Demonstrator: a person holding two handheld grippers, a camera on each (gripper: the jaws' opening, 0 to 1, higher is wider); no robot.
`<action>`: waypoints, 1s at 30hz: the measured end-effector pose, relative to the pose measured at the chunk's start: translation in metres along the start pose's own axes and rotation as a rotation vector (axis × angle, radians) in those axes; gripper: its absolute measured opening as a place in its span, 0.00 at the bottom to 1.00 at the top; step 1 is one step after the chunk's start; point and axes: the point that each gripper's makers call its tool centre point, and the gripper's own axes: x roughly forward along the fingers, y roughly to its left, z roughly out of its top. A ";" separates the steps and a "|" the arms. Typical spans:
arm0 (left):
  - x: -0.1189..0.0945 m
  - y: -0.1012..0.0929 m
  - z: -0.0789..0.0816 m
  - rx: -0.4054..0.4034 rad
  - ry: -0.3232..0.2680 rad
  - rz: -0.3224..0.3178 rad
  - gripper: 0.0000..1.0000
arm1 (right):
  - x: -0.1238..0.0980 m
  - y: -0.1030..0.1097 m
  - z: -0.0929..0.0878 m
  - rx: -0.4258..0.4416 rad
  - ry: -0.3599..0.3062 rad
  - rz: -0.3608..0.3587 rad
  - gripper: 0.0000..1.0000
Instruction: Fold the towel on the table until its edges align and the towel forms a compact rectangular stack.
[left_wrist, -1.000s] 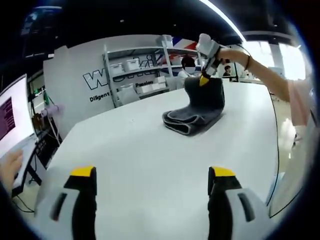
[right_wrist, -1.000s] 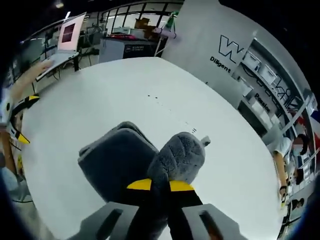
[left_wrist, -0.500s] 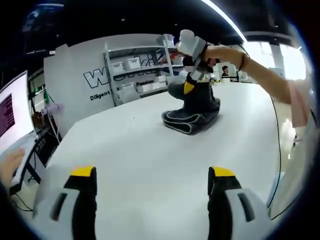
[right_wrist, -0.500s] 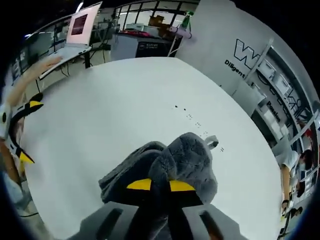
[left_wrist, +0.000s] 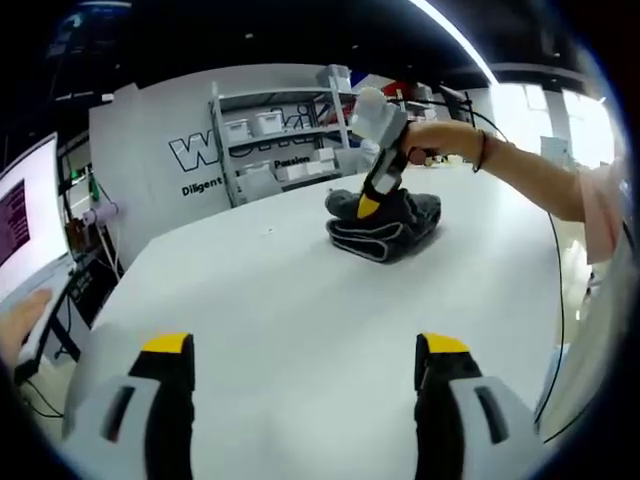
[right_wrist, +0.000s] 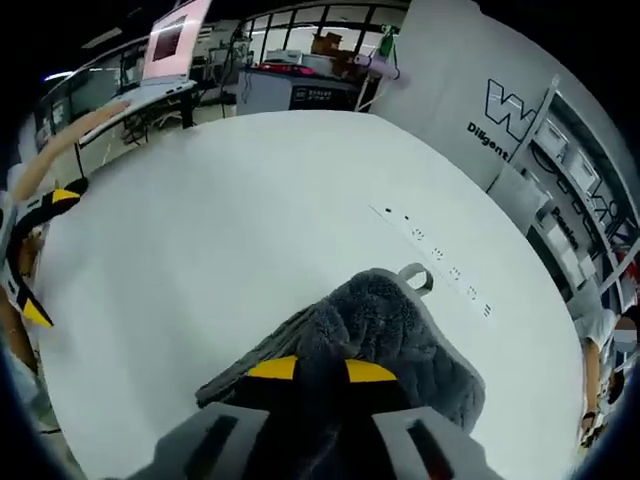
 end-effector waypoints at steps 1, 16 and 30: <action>0.001 0.000 0.000 -0.001 0.000 -0.001 0.96 | -0.002 0.002 0.002 0.011 -0.020 0.010 0.27; 0.012 -0.015 0.019 0.021 -0.016 -0.030 0.95 | -0.110 -0.011 0.011 0.020 -0.450 0.038 0.70; 0.027 -0.031 0.039 0.019 -0.065 -0.077 0.95 | -0.167 -0.027 -0.091 0.034 -0.518 -0.018 0.89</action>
